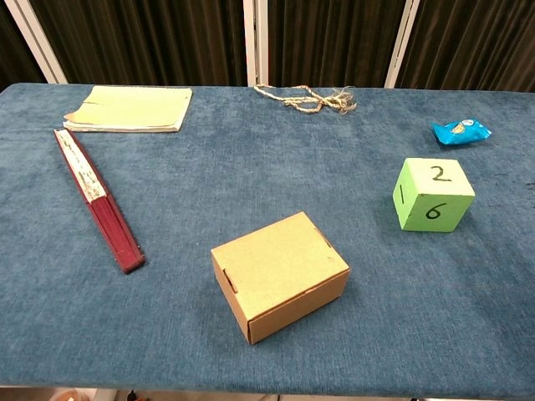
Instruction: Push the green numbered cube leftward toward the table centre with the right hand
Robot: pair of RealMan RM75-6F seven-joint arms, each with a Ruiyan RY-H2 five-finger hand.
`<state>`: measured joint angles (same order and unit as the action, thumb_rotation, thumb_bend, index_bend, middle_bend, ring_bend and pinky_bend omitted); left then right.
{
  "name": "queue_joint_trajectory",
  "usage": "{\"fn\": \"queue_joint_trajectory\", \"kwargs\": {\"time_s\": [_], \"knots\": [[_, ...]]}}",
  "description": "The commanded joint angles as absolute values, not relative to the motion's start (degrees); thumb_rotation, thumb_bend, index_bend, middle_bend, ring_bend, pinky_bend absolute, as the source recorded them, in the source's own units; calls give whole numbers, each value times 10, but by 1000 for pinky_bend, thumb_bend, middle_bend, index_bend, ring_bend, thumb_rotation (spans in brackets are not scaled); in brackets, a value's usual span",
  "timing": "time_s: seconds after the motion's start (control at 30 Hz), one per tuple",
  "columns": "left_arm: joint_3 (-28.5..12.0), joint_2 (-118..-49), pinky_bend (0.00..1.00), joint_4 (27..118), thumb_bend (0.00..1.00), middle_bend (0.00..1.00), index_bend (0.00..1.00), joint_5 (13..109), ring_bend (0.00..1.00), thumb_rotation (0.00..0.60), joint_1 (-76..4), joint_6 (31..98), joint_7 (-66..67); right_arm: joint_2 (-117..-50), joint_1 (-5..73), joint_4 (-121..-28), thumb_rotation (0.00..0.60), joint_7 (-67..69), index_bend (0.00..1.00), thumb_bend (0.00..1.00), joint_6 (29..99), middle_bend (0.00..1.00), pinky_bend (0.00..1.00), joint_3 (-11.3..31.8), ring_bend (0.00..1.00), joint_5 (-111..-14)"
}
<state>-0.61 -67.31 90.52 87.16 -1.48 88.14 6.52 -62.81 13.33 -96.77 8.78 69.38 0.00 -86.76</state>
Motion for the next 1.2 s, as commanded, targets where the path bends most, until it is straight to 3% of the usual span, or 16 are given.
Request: {"fn": "queue_joint_trajectory", "kwargs": {"time_s": [0.03,0.2,0.6,1.2], "knots": [[-5,-674,164,905,50,156,211,873,127,600,-14,882,65,-594,174,-1004,600,90,86,766,606,0,0,17,0,-793],[-4,-678,163,903,50,157,211,871,127,600,-14,880,64,-593,207,-1010,600,85,161,859,539,0,0,30,0,-733],[-5,-674,163,912,50,157,211,874,127,600,-17,876,74,-626,295,-982,600,50,170,877,409,0,0,45,0,-659],[-4,-669,163,926,50,156,211,873,127,600,-15,877,88,-654,386,-970,600,-49,201,885,358,0,0,37,0,-536]]}}
